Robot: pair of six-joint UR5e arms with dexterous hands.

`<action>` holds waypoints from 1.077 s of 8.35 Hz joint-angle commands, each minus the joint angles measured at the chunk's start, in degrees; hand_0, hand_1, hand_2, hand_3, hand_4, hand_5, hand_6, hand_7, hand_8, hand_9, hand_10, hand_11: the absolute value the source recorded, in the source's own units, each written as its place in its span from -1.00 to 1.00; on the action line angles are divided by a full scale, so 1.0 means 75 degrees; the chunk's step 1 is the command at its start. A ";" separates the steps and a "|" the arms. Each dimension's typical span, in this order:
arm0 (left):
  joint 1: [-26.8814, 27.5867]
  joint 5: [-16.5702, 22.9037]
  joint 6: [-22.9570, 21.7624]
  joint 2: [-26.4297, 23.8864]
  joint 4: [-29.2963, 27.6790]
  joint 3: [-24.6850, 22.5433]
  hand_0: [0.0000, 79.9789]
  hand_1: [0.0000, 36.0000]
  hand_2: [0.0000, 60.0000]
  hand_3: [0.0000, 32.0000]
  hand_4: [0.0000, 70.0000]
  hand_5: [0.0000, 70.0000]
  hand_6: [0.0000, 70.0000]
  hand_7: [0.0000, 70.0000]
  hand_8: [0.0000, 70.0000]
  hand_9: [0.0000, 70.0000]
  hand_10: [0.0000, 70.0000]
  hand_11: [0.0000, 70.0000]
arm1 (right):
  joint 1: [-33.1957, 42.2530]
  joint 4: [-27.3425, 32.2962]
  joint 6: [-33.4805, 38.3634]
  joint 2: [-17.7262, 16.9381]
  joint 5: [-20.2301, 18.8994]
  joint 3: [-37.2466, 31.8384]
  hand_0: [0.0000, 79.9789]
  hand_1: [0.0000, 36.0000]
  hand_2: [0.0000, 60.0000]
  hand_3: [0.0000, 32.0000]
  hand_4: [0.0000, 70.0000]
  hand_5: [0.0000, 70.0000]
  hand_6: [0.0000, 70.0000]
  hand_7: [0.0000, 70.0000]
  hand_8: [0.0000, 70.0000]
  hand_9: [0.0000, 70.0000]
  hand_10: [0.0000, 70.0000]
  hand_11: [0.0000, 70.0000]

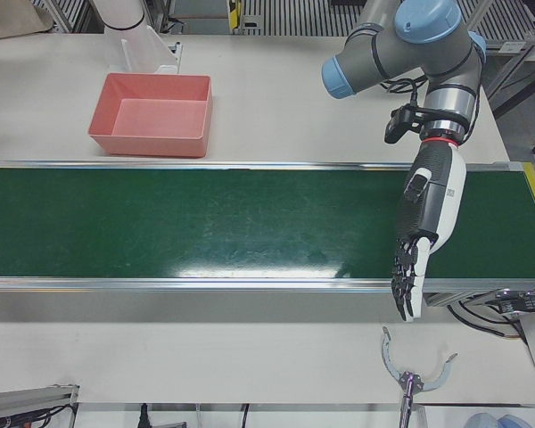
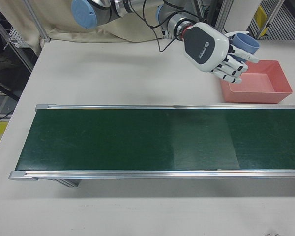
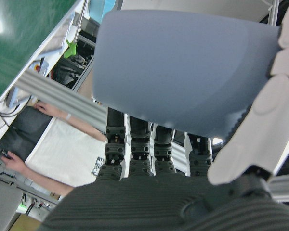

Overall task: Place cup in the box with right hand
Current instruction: 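Carry the cup toward the robot and lower it into the pink tray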

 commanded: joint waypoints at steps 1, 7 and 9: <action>0.0004 0.0000 0.0000 0.0000 0.0012 0.0000 -1.00 -1.00 -1.00 -1.00 -1.00 -1.00 -1.00 -1.00 -1.00 -1.00 -1.00 -1.00 | -0.2112 0.1226 -0.1786 0.0562 0.0590 -0.0898 0.17 -0.36 0.20 -1.00 1.00 -0.89 -0.10 1.00 0.10 0.81 -0.09 0.27; 0.0004 0.0000 0.0000 0.0000 0.0000 0.0000 -1.00 -1.00 -1.00 -1.00 -1.00 -1.00 -1.00 -1.00 -1.00 -1.00 -1.00 -1.00 | -0.2749 0.2957 -0.1980 0.0867 0.0637 -0.2686 0.00 -1.00 -0.87 -1.00 1.00 -0.99 -0.33 1.00 -0.36 0.32 -0.37 -0.14; 0.0004 0.0000 0.0000 0.0000 0.0000 0.0000 -1.00 -1.00 -1.00 -1.00 -1.00 -1.00 -1.00 -1.00 -1.00 -1.00 -1.00 -1.00 | -0.2784 0.2946 -0.1861 0.1089 0.0625 -0.2966 -0.80 -1.00 -0.80 -1.00 0.47 -1.00 -0.62 0.85 -0.80 -0.37 -0.75 -0.67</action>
